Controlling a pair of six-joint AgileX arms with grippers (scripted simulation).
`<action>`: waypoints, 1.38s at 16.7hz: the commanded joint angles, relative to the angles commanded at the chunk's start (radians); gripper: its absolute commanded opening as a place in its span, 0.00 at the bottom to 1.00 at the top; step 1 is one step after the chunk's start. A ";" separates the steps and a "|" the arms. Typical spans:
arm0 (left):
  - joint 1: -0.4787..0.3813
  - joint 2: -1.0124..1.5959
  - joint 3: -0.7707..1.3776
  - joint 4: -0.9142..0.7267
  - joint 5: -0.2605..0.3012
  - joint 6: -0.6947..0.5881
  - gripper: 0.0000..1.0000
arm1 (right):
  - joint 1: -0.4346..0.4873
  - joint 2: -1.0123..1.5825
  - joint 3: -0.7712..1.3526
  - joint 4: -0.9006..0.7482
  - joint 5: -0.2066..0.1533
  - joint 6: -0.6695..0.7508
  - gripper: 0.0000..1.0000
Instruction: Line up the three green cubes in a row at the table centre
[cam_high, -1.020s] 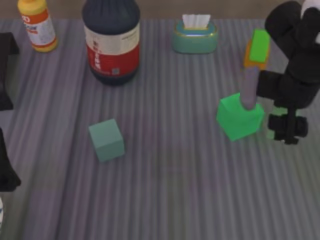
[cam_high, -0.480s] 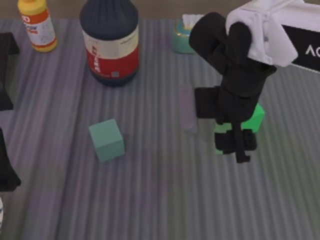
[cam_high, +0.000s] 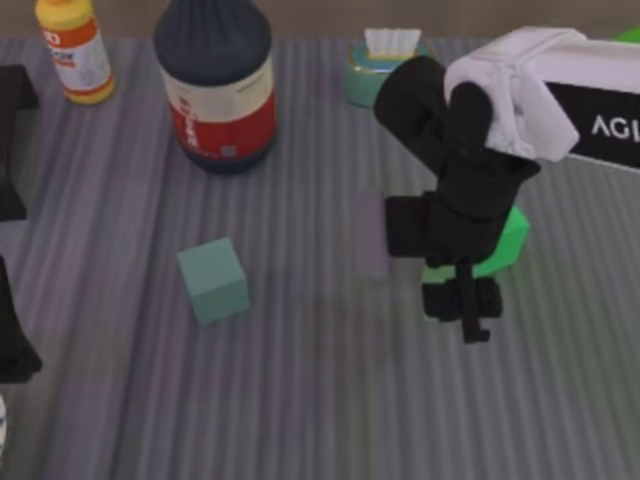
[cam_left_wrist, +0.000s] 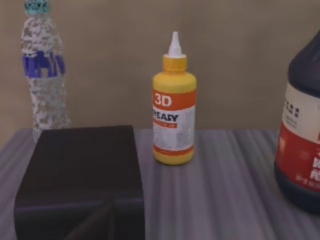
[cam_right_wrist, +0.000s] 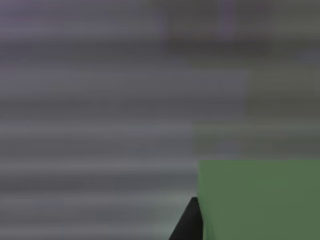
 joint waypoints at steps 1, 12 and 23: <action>0.000 0.000 0.000 0.000 0.000 0.000 1.00 | 0.000 0.013 -0.027 0.043 0.000 0.000 0.00; 0.000 0.000 0.000 0.000 0.000 0.000 1.00 | 0.003 0.047 -0.097 0.137 0.000 -0.001 0.30; 0.000 0.000 0.000 0.000 0.000 0.000 1.00 | 0.003 0.047 -0.097 0.137 0.000 -0.001 1.00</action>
